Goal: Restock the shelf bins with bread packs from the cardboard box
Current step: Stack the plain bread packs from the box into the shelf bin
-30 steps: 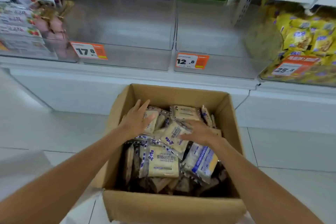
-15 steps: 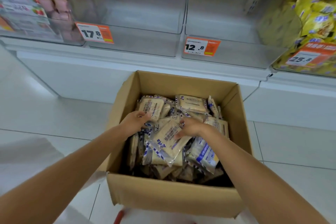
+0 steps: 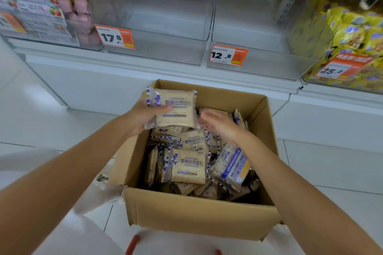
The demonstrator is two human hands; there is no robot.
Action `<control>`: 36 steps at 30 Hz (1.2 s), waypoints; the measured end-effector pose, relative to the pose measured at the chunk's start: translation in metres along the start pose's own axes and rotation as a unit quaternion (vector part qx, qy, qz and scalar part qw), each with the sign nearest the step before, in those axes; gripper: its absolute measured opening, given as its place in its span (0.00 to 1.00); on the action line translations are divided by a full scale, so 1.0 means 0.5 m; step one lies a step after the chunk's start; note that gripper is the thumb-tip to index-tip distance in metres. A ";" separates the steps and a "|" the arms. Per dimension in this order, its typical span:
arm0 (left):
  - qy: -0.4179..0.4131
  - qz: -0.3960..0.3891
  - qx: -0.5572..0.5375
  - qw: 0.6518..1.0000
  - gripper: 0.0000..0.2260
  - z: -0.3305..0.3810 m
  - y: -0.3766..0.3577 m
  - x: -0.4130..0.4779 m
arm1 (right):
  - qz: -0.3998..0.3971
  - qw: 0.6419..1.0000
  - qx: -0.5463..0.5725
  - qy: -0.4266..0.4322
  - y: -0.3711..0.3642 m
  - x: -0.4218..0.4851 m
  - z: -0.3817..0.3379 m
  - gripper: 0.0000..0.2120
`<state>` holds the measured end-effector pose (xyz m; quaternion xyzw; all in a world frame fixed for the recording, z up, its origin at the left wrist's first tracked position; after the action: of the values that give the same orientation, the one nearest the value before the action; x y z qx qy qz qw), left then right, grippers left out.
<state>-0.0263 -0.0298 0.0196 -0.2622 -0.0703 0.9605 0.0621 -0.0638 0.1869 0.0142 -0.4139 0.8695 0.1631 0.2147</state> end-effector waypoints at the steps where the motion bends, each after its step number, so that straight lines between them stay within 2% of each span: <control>1: -0.001 0.018 -0.009 1.000 0.25 0.003 0.029 -0.011 | 0.003 0.996 -0.085 -0.035 -0.005 -0.004 0.028 0.22; 2: 0.002 0.029 -0.019 0.999 0.24 0.000 0.055 -0.022 | -0.010 0.989 -0.129 -0.071 -0.014 -0.001 0.065 0.24; 4: 0.007 0.033 -0.038 0.999 0.21 -0.013 0.086 -0.039 | -0.055 0.981 -0.136 -0.124 -0.048 0.011 0.132 0.30; 6: 0.009 0.030 -0.050 0.998 0.17 -0.026 0.090 -0.047 | -0.070 0.972 -0.176 -0.138 -0.078 0.025 0.160 0.31; 7: 0.008 0.030 -0.055 0.998 0.16 -0.033 0.088 -0.048 | -0.067 0.968 -0.200 -0.133 -0.083 0.035 0.165 0.26; 9: -0.004 0.039 -0.062 0.997 0.16 -0.039 0.085 -0.049 | -0.053 0.970 -0.205 -0.120 -0.082 0.043 0.152 0.09; 12: -0.021 0.081 -0.040 0.996 0.17 -0.036 0.096 -0.045 | -0.028 0.982 -0.171 -0.071 -0.049 0.026 0.069 0.08; 14: -0.037 0.101 -0.001 0.994 0.15 -0.016 0.093 -0.048 | -0.006 0.985 -0.170 -0.028 -0.018 0.008 -0.007 0.17; 16: -0.040 0.099 0.051 0.993 0.17 0.007 0.069 -0.046 | 0.021 0.985 -0.173 0.010 0.005 -0.003 -0.088 0.20; 19: -0.036 0.027 0.094 0.995 0.16 0.040 0.000 -0.041 | 0.064 0.982 -0.166 0.064 0.011 0.005 -0.174 0.23; 21: -0.041 0.003 0.080 0.996 0.26 0.052 -0.023 -0.030 | 0.114 0.974 -0.157 0.120 0.010 0.010 -0.210 0.26; 22: -0.049 0.016 0.063 0.997 0.28 0.064 -0.021 -0.032 | 0.138 0.971 -0.138 0.136 0.014 0.011 -0.218 0.32; 23: -0.063 0.030 0.035 0.997 0.25 0.076 -0.009 -0.034 | 0.150 0.975 -0.105 0.129 0.018 0.012 -0.219 0.40; 24: -0.076 0.030 0.000 0.997 0.20 0.088 0.004 -0.037 | 0.139 0.982 -0.057 0.111 0.019 0.020 -0.215 0.49; 26: -0.090 -0.004 -0.058 0.994 0.21 0.114 0.024 -0.041 | 0.067 0.994 0.044 0.074 0.004 0.046 -0.213 0.60; 27: -0.095 -0.022 -0.065 0.993 0.23 0.128 0.030 -0.041 | 0.030 0.994 0.080 0.071 -0.003 0.059 -0.219 0.57; 30: -0.119 -0.020 -0.050 0.991 0.18 0.192 0.060 -0.034 | -0.006 0.987 0.119 0.110 -0.016 0.095 -0.296 0.25; 31: -0.131 -0.001 -0.039 0.991 0.15 0.223 0.082 -0.029 | -0.002 0.984 0.134 0.118 -0.014 0.113 -0.328 0.20; 32: -0.145 0.027 -0.018 0.989 0.16 0.258 0.108 -0.028 | 0.000 0.981 0.149 0.127 -0.013 0.129 -0.364 0.18; 34: -0.160 0.121 0.086 0.976 0.28 0.325 0.179 -0.016 | 0.013 0.973 0.175 0.148 0.005 0.177 -0.431 0.16; 35: -0.183 0.172 0.134 0.959 0.30 0.359 0.218 -0.010 | 0.024 0.970 0.185 0.154 0.016 0.204 -0.464 0.13; 36: -0.224 0.214 0.162 0.937 0.28 0.393 0.255 -0.006 | 0.034 0.967 0.198 0.157 0.029 0.233 -0.493 0.11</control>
<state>-0.1347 -0.1758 0.1675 -0.0352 0.1319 0.9833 -0.1207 -0.1998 0.0061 0.1674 -0.3537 0.9209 -0.0718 0.1472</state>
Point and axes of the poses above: each hand's wrist, its own x-axis towards the middle knuckle, its own y-axis out of the back of the hand, z = x × y, the point moved 6 cm from there along x, towards the middle knuckle, and after that the axes turned 12 degrees about -z, right-handed, at the moved point
